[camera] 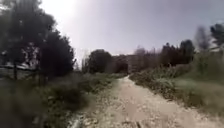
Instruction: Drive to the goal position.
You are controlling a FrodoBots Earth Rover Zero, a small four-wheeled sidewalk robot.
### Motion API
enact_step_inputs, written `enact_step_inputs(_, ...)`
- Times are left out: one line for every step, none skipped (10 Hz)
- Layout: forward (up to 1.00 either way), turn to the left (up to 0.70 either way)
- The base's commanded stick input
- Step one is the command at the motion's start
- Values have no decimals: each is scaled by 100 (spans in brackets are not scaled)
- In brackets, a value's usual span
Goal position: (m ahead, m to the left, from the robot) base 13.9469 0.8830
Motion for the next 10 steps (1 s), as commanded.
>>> enact_step_inputs(100,-40)
enact_step_inputs(100,-16)
enact_step_inputs(100,0)
enact_step_inputs(100,0)
enact_step_inputs(100,0)
enact_step_inputs(100,0)
enact_step_inputs(100,0)
enact_step_inputs(100,0)
enact_step_inputs(100,0)
enact_step_inputs(100,0)
